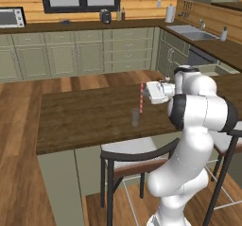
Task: Take a straw from the drawer in front and place it inside the glass cup on the dining counter.
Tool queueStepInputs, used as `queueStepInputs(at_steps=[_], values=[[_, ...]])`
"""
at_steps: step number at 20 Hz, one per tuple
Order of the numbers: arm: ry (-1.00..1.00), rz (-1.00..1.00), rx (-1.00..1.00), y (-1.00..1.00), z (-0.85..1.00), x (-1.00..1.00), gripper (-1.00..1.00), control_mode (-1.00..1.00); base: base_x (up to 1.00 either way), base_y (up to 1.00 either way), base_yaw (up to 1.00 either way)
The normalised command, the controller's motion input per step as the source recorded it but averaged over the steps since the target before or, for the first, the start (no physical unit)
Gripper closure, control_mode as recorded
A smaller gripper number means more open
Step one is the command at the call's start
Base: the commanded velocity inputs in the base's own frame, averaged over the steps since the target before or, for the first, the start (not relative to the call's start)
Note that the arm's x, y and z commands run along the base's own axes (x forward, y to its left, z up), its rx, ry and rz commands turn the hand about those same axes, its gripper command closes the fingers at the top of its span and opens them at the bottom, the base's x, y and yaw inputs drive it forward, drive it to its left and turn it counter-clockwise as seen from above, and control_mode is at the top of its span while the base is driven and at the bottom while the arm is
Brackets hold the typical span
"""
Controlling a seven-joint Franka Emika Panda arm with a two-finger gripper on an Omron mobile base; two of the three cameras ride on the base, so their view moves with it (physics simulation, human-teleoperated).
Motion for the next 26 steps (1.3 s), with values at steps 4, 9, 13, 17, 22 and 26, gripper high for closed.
queueStepInputs(at_steps=[4,9,13,17,22,26], values=[[0.0,-0.02,0.0,0.0,-0.04,0.13,1.0,-1.0,0.0,0.0,0.0],[0.0,-0.03,0.0,0.0,-0.05,0.16,1.0,-1.0,0.0,0.0,0.0],[0.0,-0.03,-0.01,0.0,-0.21,0.04,1.0,-1.0,0.0,0.0,0.0],[0.0,-0.02,-0.01,0.0,-0.26,0.03,1.0,-1.0,0.0,0.0,0.0],[0.0,-0.02,0.0,0.0,-0.22,0.06,1.0,-1.0,0.0,0.0,0.0],[0.0,-0.01,0.0,0.0,-0.03,0.03,1.0,-1.0,0.0,0.0,0.0]])
